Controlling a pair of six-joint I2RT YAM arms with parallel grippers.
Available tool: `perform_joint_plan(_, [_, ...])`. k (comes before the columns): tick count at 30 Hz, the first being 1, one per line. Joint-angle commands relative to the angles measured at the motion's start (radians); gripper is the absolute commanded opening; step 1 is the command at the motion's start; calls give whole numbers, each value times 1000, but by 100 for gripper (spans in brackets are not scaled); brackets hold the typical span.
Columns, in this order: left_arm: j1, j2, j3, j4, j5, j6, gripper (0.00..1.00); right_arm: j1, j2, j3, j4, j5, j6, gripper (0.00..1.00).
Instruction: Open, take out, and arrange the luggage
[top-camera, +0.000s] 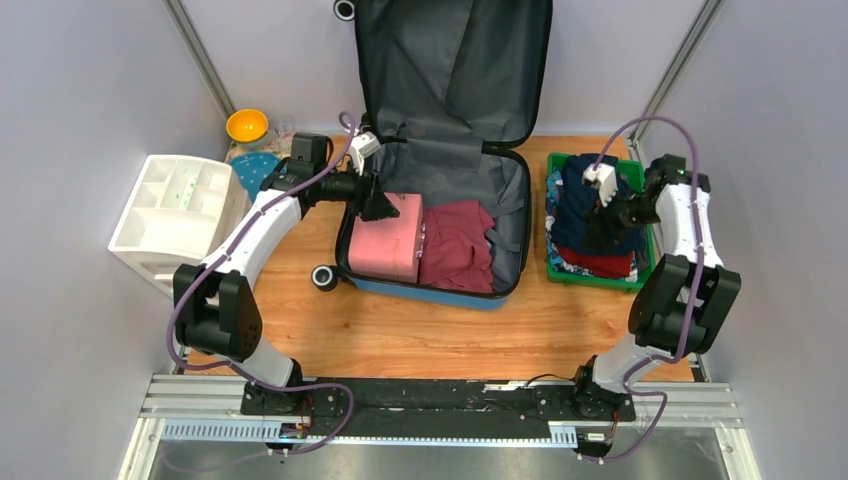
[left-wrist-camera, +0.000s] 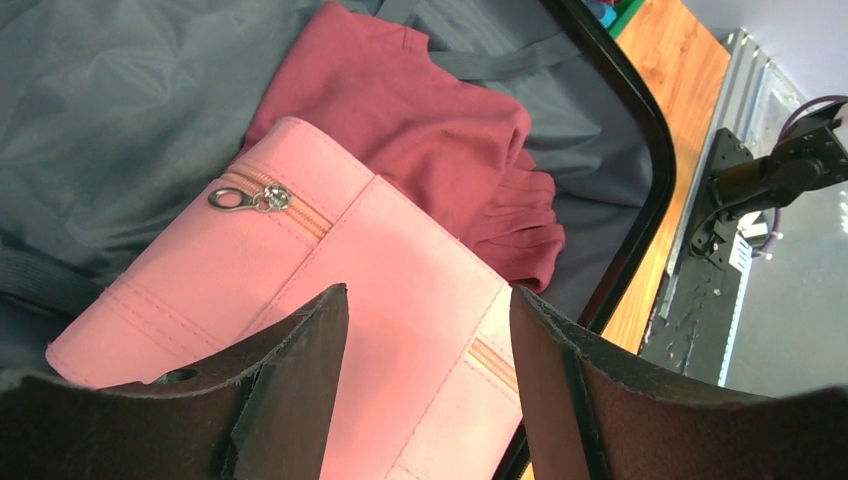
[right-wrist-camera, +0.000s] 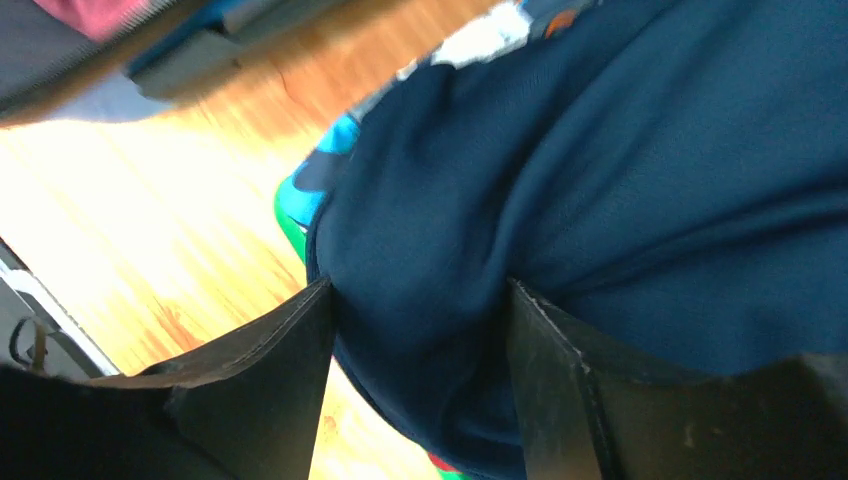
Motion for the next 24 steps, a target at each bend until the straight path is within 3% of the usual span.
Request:
perform_joint_plan(1, [7,-44,23,-34,-22,64,69,2,30,-82,130,199,75,65])
perform_joint_plan(5, [6,-40,23,-44,-20,67,69,-3,61,20,57,163,93,66])
perform_joint_plan(8, [6,-38,22,-41,-20,65,69,19,51,183,0,54,153,70])
perform_joint_plan(12, [6,-32,25,-34,-19,56,69,121,15,294,85,18,397,75])
perform_joint_plan(17, [7,-20,29,-32,-16,50,69,339,-37,209,237,29,475,76])
perform_joint_plan(24, [6,-9,40,-46,-14,47,69,652,-81,-30,441,-11,424,65])
